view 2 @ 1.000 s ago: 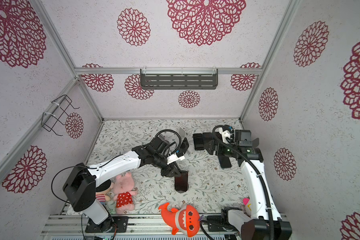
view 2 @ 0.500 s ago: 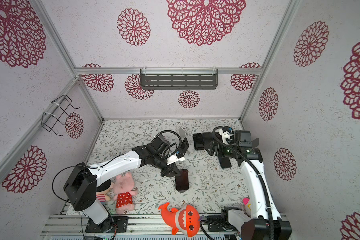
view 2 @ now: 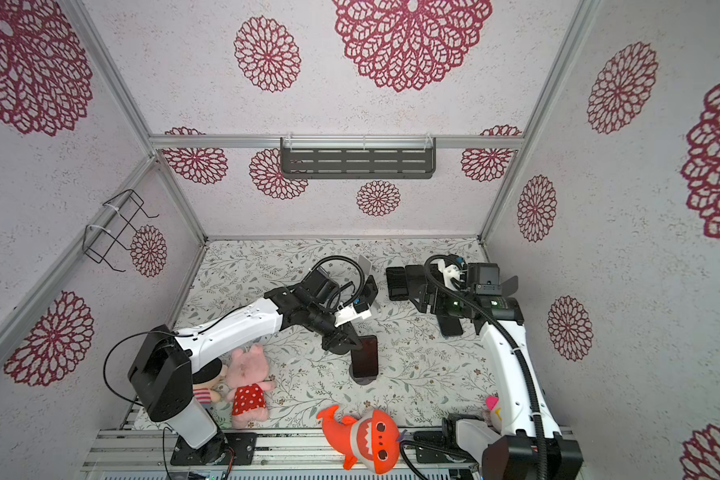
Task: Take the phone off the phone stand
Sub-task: 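Close the left gripper on the black phone on the dark stand, then lift the black phone off the stand with the left gripper, then hold the phone up with the left gripper while the right gripper reaches to it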
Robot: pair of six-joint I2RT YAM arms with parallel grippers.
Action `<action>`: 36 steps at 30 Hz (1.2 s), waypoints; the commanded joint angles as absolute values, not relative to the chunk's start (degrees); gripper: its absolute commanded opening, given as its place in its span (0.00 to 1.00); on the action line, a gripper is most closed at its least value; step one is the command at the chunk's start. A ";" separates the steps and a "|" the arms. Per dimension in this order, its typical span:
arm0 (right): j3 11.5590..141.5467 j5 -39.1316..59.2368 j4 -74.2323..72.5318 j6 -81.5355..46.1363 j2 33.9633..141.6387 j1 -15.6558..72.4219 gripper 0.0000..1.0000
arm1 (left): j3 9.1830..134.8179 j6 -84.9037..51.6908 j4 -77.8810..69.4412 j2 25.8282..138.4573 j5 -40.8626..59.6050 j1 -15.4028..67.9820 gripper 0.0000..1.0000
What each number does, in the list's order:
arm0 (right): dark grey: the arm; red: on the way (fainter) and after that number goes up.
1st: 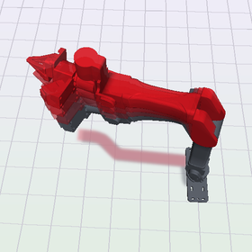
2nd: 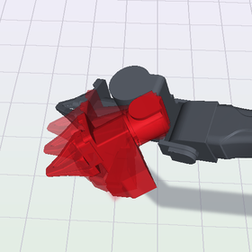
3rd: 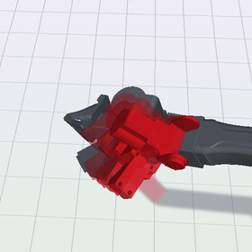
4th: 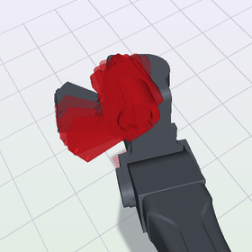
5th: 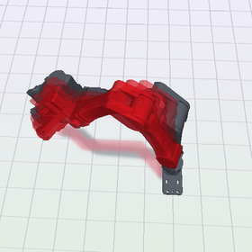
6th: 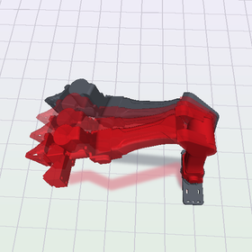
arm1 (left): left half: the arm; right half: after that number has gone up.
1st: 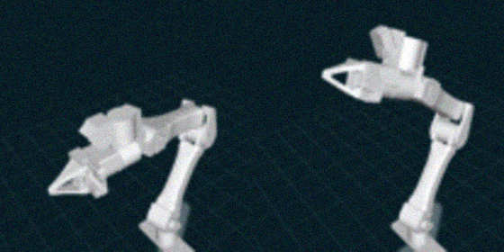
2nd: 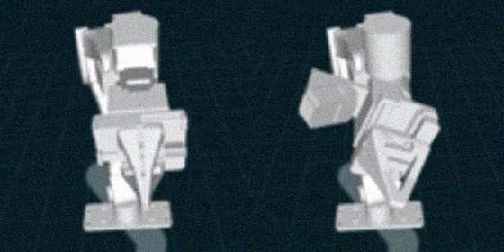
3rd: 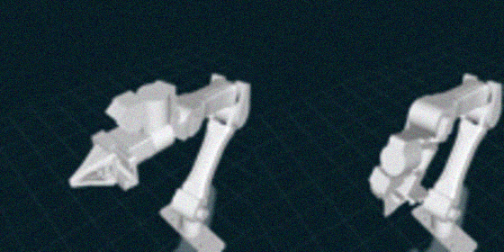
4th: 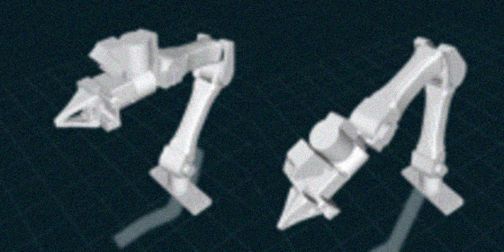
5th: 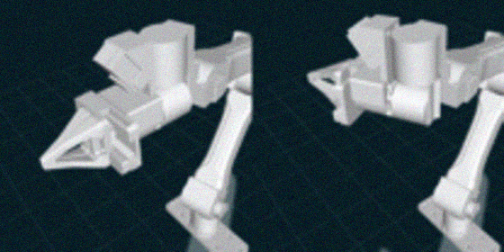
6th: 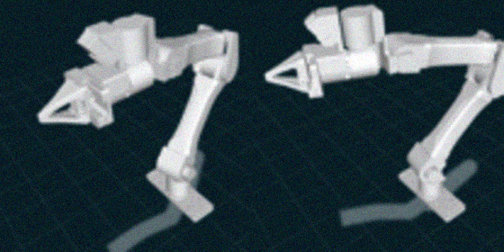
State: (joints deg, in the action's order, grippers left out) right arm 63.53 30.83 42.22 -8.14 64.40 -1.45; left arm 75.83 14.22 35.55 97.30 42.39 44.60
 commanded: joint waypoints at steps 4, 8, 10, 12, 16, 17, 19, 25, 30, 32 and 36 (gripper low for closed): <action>67.38 31.14 39.82 -7.99 63.34 -1.32 0.89 | 77.62 5.95 27.80 91.85 46.41 42.62 0.00; 69.31 32.56 41.33 -6.93 64.00 -0.57 0.88 | 77.47 -2.02 23.51 89.35 47.16 39.35 0.00; 70.40 31.81 42.32 -6.20 64.37 0.45 0.88 | 77.94 -6.25 22.26 88.42 48.70 37.19 0.00; 71.69 30.22 43.41 -5.34 64.54 2.54 0.87 | 78.04 -9.98 20.82 87.18 50.54 35.22 0.00; 74.20 25.19 44.88 -4.55 64.52 6.75 0.86 | 78.79 -17.31 20.85 85.72 51.68 31.88 0.00; 74.90 24.22 45.13 -4.73 64.53 7.63 0.85 | 78.92 -20.47 20.72 85.69 51.26 30.49 0.00; 76.24 22.89 46.42 -5.17 64.94 9.03 0.85 | 78.67 -28.48 19.25 86.79 53.80 26.64 0.00; 81.25 13.49 53.38 -4.88 68.73 16.27 0.85 | 73.25 -48.24 6.34 89.70 64.12 18.73 0.00; 87.14 3.27 58.68 -6.39 73.23 26.15 0.85 | 68.97 -57.10 -4.28 92.02 66.38 16.33 0.00; 90.28 -0.38 60.85 -6.85 76.10 30.91 0.86 | 66.05 -65.37 -15.11 93.60 67.98 15.76 0.00; 96.22 -4.53 63.75 -6.59 81.56 37.80 0.95 | 62.58 -72.77 -24.27 95.83 67.95 14.49 0.00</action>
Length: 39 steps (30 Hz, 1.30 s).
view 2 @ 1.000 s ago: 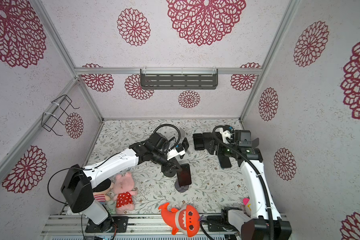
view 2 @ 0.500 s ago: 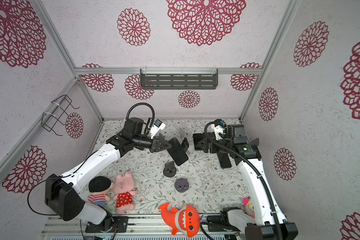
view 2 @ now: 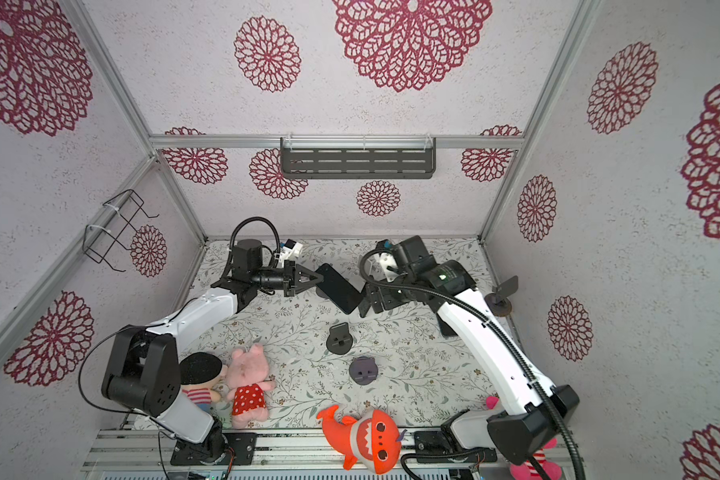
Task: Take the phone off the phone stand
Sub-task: 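Hold the phone up with the left gripper while the right gripper reaches to it, then close the right gripper on the phone's edge beside the left gripper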
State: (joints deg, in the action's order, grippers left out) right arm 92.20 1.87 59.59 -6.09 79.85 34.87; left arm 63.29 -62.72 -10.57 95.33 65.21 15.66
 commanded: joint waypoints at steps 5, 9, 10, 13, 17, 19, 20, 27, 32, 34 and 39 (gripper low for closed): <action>103.45 -7.40 66.30 -3.86 88.70 42.32 0.99 | 61.28 -74.69 -26.10 96.69 67.18 14.33 0.00; 109.68 -10.10 69.27 -0.71 95.06 44.20 0.99 | 61.59 -71.70 -22.66 96.35 67.86 14.58 0.00; 110.74 -10.11 69.42 -0.04 96.37 44.38 0.99 | 61.92 -70.06 -20.71 96.17 68.02 14.64 0.00; 113.72 -8.35 69.03 1.63 99.33 44.47 0.99 | 63.63 -63.60 -11.94 95.46 67.77 14.76 0.00; 117.43 -6.32 69.74 3.68 103.45 44.65 0.98 | 65.13 -58.89 -5.79 94.92 67.32 14.99 0.00; 118.36 -4.79 69.84 4.78 104.91 44.91 0.97 | 65.13 -58.67 -5.75 94.75 67.39 15.12 0.00; 118.38 -3.49 69.44 5.42 105.34 44.90 0.97 | 65.13 -58.54 -5.69 94.66 67.53 15.13 0.00; 118.65 -0.34 67.73 5.98 107.66 44.95 0.97 | 65.17 -58.27 -5.62 94.57 67.66 15.28 0.00; 117.08 2.27 66.09 6.25 108.63 45.00 0.96 | 65.22 -58.18 -5.65 94.39 67.67 15.45 0.00; 117.15 2.15 66.42 6.37 109.31 45.00 0.95 | 65.22 -58.10 -5.59 94.31 67.75 15.39 0.00; 116.79 2.42 66.08 6.13 110.49 45.00 0.89 | 65.30 -58.10 -5.60 94.44 67.83 15.38 0.00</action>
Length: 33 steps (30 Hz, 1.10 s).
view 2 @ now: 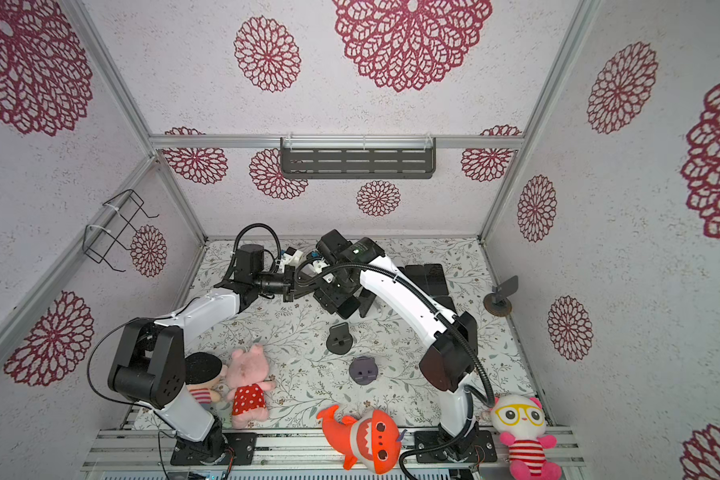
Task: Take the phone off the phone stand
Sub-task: 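Close the right gripper on the phone's edge beside the left gripper, then open the left gripper and withdraw it while the right gripper carries the phone away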
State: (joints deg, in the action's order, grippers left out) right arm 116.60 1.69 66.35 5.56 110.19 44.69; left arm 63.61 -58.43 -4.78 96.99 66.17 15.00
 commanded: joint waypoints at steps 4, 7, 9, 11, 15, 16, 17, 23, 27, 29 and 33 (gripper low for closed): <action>115.98 2.54 65.51 5.48 110.35 45.00 0.83 | 65.30 -58.10 -5.56 94.48 67.85 15.38 0.00; 115.19 2.32 64.88 4.92 110.40 45.00 0.74 | 65.39 -58.18 -5.63 94.57 67.90 15.39 0.00; 114.75 1.68 64.48 4.55 110.21 45.00 0.71 | 65.39 -58.18 -5.58 94.48 67.82 15.36 0.00; 114.44 1.34 64.21 4.51 109.99 45.00 0.69 | 65.39 -58.12 -5.52 94.46 67.85 15.37 0.00; 114.26 0.82 63.48 3.98 109.33 45.04 0.60 | 65.38 -58.18 -5.49 94.66 67.76 15.37 0.00; 114.33 0.80 63.37 3.89 109.24 45.00 0.59 | 65.39 -58.18 -5.53 94.66 67.76 15.36 0.00; 114.29 0.79 63.29 3.68 109.18 44.96 0.58 | 65.47 -58.18 -5.53 94.66 67.68 15.25 0.00; 114.58 -1.19 62.71 1.81 107.84 44.87 0.50 | 65.56 -58.12 -5.37 94.07 67.76 15.05 0.42; 114.21 -2.34 63.66 0.38 104.73 44.49 0.43 | 66.44 -55.50 -2.56 94.04 67.66 14.25 0.67; 113.16 -3.01 64.32 -0.02 102.69 43.71 0.42 | 66.49 -55.53 -2.58 93.87 67.59 13.75 0.71; 108.99 -3.77 64.42 -1.37 97.85 39.69 0.41 | 66.53 -55.09 -2.64 93.10 66.95 12.37 0.72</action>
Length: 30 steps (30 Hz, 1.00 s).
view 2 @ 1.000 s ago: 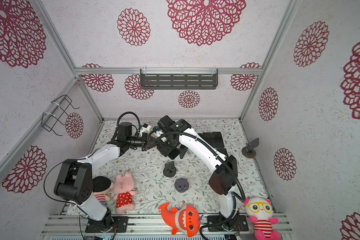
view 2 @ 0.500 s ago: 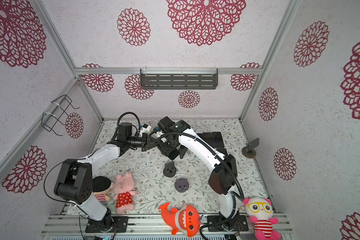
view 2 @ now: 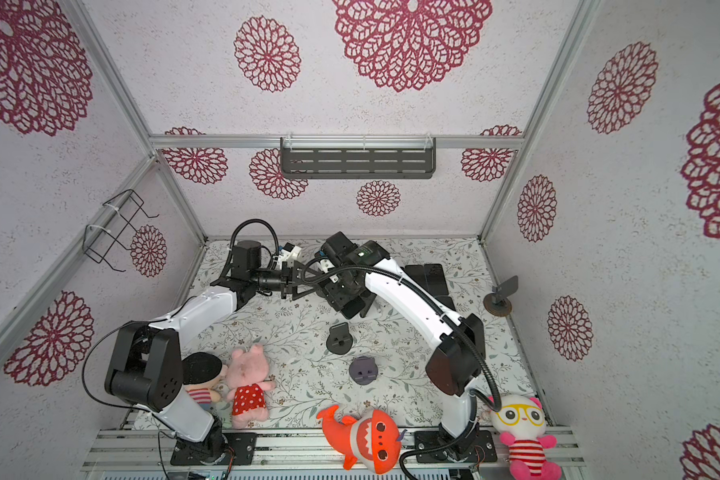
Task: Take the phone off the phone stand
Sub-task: 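Open the left gripper and withdraw it while the right gripper carries the phone away, then lower the phone flat onto the table beside the lying phones, nearer the robot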
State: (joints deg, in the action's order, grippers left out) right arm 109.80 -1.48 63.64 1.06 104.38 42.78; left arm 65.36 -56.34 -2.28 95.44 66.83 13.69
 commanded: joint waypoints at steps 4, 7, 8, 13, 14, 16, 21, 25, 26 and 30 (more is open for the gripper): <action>101.39 -4.13 63.08 -2.95 91.24 33.25 0.40 | 66.53 -54.49 -2.02 92.89 66.23 11.37 0.72; 94.36 -5.43 62.84 -4.54 86.47 27.05 0.38 | 66.62 -54.31 -1.45 93.25 65.97 11.09 0.72; 91.93 -5.74 62.84 -4.77 85.27 25.02 0.37 | 66.70 -54.14 -1.20 93.34 65.75 10.99 0.72; 79.18 -4.95 57.90 -2.80 80.91 16.01 0.35 | 66.97 -53.02 -0.06 93.00 65.21 10.58 0.71; 76.96 -4.89 56.62 -2.16 80.69 14.66 0.35 | 67.10 -52.24 0.61 92.70 65.02 10.58 0.71; 73.68 -4.11 53.59 -0.69 81.30 12.59 0.34 | 67.97 -48.31 4.00 92.14 64.29 10.55 0.71; 66.82 -1.31 45.96 2.34 85.19 7.44 0.33 | 70.32 -40.89 12.35 91.76 62.16 10.46 0.69; 64.69 0.35 41.28 3.15 88.87 4.53 0.32 | 70.22 -40.83 12.35 91.93 61.85 10.47 0.69; 64.59 0.82 40.54 3.45 89.84 4.16 0.32 | 70.22 -40.79 12.52 92.02 61.48 10.46 0.69; 65.23 2.10 39.08 3.87 94.13 3.84 0.33 | 70.39 -40.60 13.49 92.58 60.43 10.26 0.69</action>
